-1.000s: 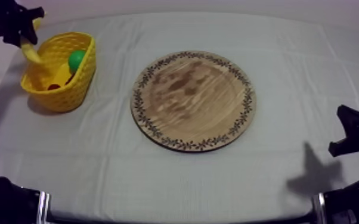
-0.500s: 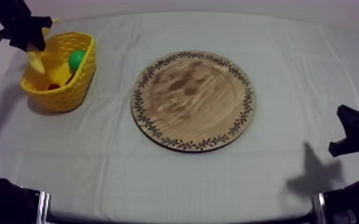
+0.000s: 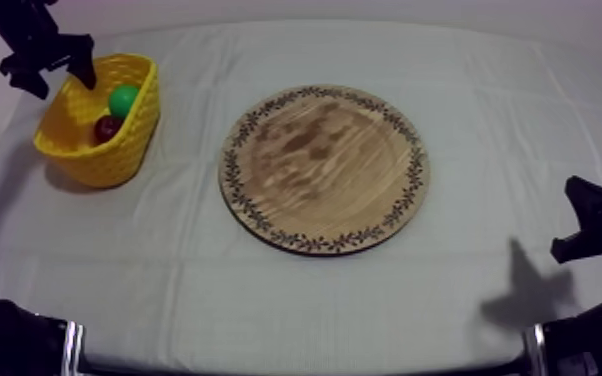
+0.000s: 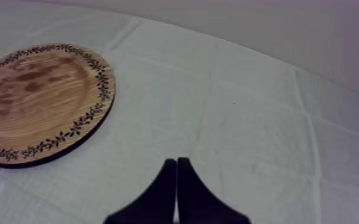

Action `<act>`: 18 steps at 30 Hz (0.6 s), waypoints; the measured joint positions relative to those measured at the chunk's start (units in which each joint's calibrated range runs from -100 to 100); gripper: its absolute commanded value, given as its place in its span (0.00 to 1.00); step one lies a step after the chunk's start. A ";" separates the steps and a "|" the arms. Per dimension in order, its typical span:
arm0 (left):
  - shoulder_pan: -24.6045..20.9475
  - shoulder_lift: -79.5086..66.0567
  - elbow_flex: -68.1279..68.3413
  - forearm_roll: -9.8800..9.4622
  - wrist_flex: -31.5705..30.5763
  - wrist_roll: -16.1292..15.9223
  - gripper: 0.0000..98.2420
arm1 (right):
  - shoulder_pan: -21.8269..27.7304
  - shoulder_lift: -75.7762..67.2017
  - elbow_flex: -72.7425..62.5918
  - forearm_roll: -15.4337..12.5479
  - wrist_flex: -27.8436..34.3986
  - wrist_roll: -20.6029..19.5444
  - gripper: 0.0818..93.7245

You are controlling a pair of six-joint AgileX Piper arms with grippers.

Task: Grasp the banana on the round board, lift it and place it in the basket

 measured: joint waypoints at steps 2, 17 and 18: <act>0.00 0.07 1.11 -0.06 -0.96 0.17 0.86 | 0.00 0.00 0.00 0.00 0.00 0.00 0.00; 1.02 -14.24 14.54 1.04 -15.17 1.31 0.57 | 0.00 0.00 0.00 0.00 -0.07 -0.03 0.00; 1.02 -16.39 16.38 1.04 -16.35 1.68 0.57 | 0.00 0.00 0.00 0.00 -0.07 -0.03 0.00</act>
